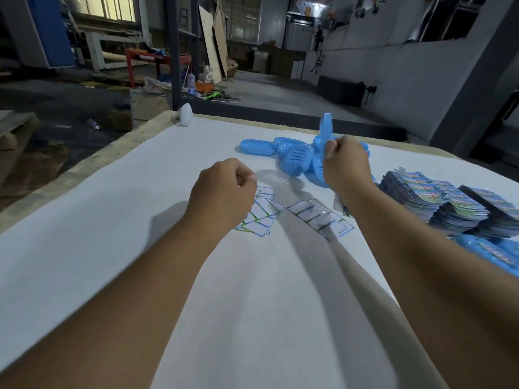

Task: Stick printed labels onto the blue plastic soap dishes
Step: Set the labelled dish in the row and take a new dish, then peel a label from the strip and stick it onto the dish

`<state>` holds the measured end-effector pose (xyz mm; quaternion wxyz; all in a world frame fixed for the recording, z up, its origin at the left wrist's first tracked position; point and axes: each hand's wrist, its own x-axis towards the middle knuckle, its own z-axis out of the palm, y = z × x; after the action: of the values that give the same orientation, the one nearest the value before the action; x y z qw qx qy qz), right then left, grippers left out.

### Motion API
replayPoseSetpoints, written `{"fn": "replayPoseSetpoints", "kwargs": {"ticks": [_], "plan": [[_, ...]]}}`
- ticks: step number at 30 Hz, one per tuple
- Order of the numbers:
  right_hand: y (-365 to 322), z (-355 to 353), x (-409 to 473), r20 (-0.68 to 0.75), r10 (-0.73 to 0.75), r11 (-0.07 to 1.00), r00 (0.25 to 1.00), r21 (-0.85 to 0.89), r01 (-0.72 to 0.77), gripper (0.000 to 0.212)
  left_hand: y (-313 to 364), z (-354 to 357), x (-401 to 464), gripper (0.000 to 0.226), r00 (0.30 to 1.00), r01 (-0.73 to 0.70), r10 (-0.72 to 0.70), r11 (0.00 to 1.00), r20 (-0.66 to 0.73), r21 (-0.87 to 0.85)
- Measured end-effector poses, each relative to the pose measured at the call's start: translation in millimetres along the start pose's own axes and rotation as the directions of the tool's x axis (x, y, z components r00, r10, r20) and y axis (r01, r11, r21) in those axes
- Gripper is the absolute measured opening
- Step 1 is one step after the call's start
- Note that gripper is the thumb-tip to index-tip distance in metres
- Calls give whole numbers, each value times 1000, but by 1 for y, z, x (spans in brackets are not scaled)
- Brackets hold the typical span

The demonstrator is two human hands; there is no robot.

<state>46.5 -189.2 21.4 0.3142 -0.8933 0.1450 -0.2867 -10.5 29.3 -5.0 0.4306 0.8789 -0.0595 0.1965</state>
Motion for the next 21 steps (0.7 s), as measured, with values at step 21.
{"fn": "replayPoseSetpoints", "kwargs": {"ticks": [21], "plan": [[4, -19, -85, 394, 29, 807, 919, 533, -254, 28, 15, 2, -4, 22, 890, 437, -259, 723, 376, -536]]}}
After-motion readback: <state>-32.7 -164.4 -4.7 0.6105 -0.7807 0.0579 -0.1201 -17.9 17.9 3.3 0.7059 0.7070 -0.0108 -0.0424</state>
